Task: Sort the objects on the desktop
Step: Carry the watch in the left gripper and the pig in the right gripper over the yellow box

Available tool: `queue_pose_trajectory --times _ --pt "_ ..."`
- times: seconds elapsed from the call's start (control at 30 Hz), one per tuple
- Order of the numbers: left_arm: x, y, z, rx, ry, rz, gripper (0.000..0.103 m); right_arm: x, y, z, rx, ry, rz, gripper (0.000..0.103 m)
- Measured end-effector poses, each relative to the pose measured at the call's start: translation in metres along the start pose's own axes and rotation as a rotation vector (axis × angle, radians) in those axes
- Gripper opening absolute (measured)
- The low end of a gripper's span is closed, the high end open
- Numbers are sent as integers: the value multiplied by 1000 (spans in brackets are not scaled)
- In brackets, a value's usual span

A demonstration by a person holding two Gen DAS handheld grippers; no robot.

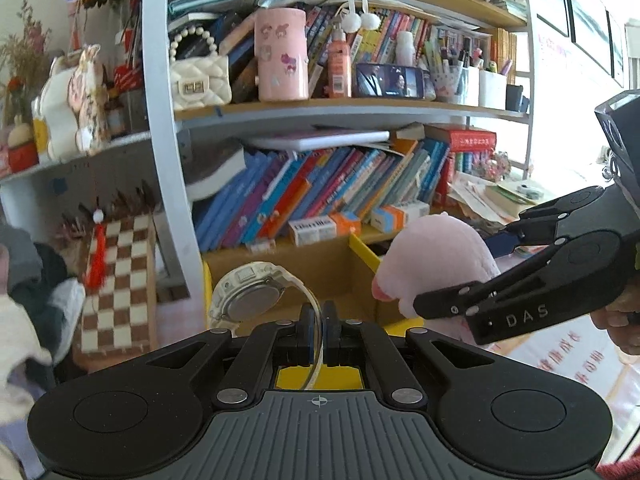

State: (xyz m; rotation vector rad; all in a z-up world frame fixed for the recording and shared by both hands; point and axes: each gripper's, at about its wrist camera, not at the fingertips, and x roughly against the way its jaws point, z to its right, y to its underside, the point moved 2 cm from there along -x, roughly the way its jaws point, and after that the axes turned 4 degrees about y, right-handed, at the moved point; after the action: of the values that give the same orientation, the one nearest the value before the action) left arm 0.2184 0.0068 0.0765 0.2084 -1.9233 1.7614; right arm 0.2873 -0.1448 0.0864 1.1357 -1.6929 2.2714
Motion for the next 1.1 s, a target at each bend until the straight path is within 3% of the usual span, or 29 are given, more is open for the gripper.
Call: queue_pose_trajectory --times 0.27,0.77,1.1 --pt "-39 -23 -18 -25 -12 -12 5 -40 -31 12 95 18 20 65" --pt "-121 -23 -46 2 -1 -129 5 -147 -56 16 276 -41 -90 67" --pt "-189 -1 -52 18 4 -282 5 -218 -50 9 488 -50 -188 67"
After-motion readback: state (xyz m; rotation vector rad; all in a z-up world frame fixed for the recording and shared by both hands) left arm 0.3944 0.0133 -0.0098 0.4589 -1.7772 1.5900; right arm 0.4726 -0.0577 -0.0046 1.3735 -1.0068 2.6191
